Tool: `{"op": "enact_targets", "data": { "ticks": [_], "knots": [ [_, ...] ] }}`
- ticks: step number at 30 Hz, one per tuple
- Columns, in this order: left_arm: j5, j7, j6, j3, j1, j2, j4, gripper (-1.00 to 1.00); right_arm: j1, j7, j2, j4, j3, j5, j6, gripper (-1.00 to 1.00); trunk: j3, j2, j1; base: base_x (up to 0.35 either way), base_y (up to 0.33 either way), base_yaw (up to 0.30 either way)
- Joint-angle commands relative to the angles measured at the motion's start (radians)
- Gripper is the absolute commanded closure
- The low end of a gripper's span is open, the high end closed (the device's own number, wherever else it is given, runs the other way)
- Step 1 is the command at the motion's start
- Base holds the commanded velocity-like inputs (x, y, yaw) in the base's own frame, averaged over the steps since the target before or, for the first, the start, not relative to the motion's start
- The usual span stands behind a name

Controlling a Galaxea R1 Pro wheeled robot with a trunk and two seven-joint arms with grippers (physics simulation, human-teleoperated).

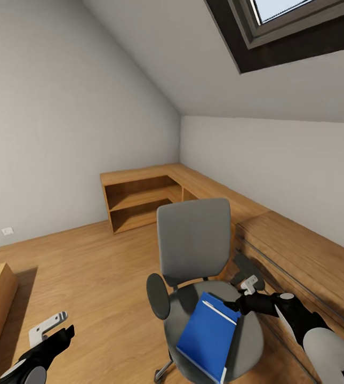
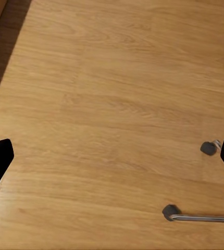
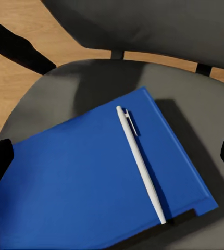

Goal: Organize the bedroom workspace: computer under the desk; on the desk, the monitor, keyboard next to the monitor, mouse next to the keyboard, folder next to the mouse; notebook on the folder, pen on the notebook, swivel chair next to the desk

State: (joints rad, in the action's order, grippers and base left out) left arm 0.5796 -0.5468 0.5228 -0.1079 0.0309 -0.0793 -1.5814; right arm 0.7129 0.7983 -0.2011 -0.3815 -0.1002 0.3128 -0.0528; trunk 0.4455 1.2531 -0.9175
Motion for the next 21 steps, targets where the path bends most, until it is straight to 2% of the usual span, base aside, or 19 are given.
{"op": "enact_targets", "data": {
  "ticks": [1,10,12,13,14,16,19,21],
  "knots": [
    [0.010,-0.008,0.002,0.001,0.000,0.000,-0.002,-1.00,0.000,0.011,0.001,-0.006,-0.009,0.006,-0.006,-1.00,0.004,0.008,-0.004,0.000,0.000,0.000],
    [0.010,-0.008,0.002,0.001,0.000,0.000,-0.002,-1.00,0.000,0.012,0.001,-0.018,-0.014,0.007,-0.007,-1.00,0.032,0.071,-0.039,0.000,0.000,0.000],
    [0.010,-0.007,0.002,0.001,0.000,0.000,-0.002,-1.00,0.000,0.013,0.000,-0.018,-0.038,0.001,-0.007,-1.00,0.039,0.085,-0.046,0.000,0.000,0.000],
    [0.010,-0.007,0.002,0.001,0.000,0.000,-0.003,-1.00,0.000,0.016,0.000,-0.017,-0.121,-0.012,-0.012,-1.00,0.042,0.092,-0.050,0.000,0.000,0.000],
    [0.010,-0.008,0.002,0.001,0.000,0.000,-0.003,-1.00,0.000,0.016,0.000,-0.017,-0.139,-0.014,-0.020,-1.00,0.045,0.099,-0.054,0.000,0.000,0.000],
    [0.010,-0.008,0.002,-0.001,0.000,0.000,-0.003,-1.00,0.000,0.015,0.001,-0.018,-0.159,-0.015,-0.049,-1.00,0.051,0.113,-0.062,0.000,0.000,0.000],
    [0.010,-0.008,0.002,-0.002,0.000,0.000,-0.003,-1.00,0.000,0.014,0.002,-0.018,-0.167,-0.016,-0.081,-1.00,0.061,0.134,-0.073,0.000,0.000,0.000],
    [0.010,-0.009,0.002,0.000,0.000,0.001,-0.003,-1.00,0.000,-0.004,0.003,-0.019,-0.173,-0.014,-0.132,-1.00,0.067,0.148,-0.081,0.000,0.000,0.000]
  ]
}}
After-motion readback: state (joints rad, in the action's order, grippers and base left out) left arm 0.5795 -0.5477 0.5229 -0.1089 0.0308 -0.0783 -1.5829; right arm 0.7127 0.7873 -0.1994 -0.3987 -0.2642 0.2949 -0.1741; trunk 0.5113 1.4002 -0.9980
